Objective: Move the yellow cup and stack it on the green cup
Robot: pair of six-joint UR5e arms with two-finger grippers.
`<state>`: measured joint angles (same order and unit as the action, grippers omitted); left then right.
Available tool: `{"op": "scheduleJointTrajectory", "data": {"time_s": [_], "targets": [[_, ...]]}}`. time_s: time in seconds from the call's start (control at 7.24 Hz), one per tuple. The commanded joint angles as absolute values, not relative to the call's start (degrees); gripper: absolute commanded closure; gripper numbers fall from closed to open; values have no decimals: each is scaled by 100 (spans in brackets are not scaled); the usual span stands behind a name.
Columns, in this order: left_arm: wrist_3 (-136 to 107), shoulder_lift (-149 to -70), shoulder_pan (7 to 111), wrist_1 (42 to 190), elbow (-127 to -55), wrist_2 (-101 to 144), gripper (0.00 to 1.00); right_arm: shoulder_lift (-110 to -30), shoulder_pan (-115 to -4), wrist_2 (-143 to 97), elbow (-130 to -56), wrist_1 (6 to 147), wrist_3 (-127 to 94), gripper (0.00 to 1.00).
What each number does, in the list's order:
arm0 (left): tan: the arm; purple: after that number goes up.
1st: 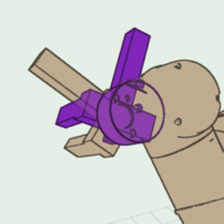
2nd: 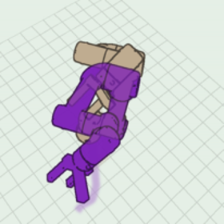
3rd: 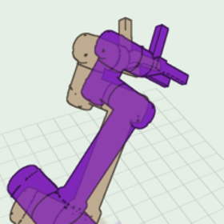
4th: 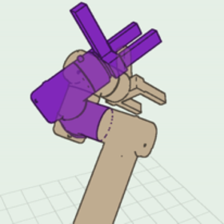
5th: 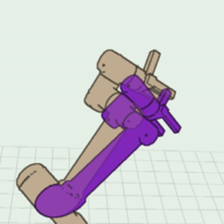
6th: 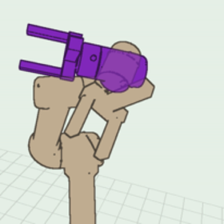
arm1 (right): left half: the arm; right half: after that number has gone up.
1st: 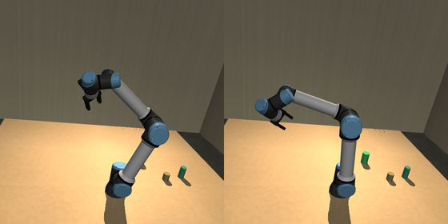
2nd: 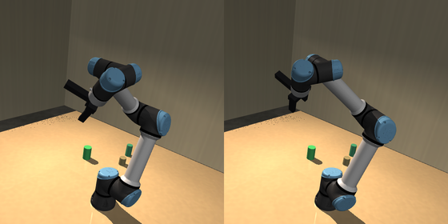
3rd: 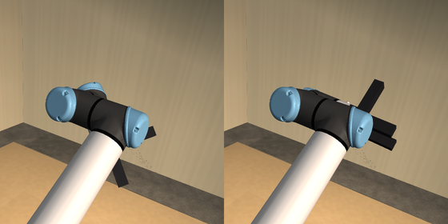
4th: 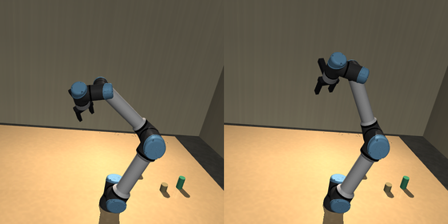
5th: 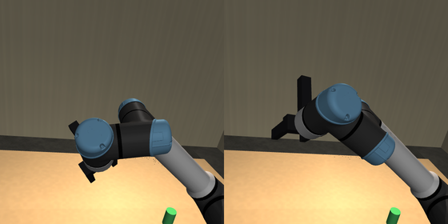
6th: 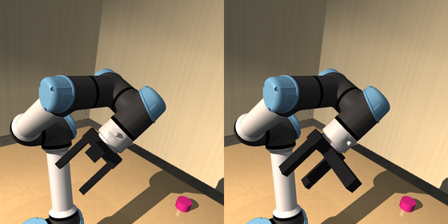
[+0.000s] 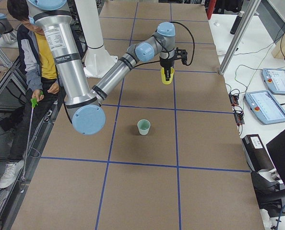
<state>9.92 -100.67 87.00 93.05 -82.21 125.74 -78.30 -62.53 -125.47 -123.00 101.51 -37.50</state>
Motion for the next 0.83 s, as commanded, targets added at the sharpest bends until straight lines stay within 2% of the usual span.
{"op": "scheduleJointTrajectory", "data": {"time_s": [0.0,0.28,0.55,0.69], "targets": [[984,-9661,8780,9202,-8165,12690,0,-8592,-6302,-12551,-12471,9995,-3342,100],[993,-9458,8771,9290,-8209,13286,0,-9812,-6293,-12873,-12132,8105,-3138,100],[993,-9466,8771,9290,-8218,13307,0,-10055,-6284,-12990,-11229,6870,-3146,100],[993,-9475,8763,9299,-8226,13281,0,-10046,-6293,-13008,-11102,6760,-3164,100]]}}
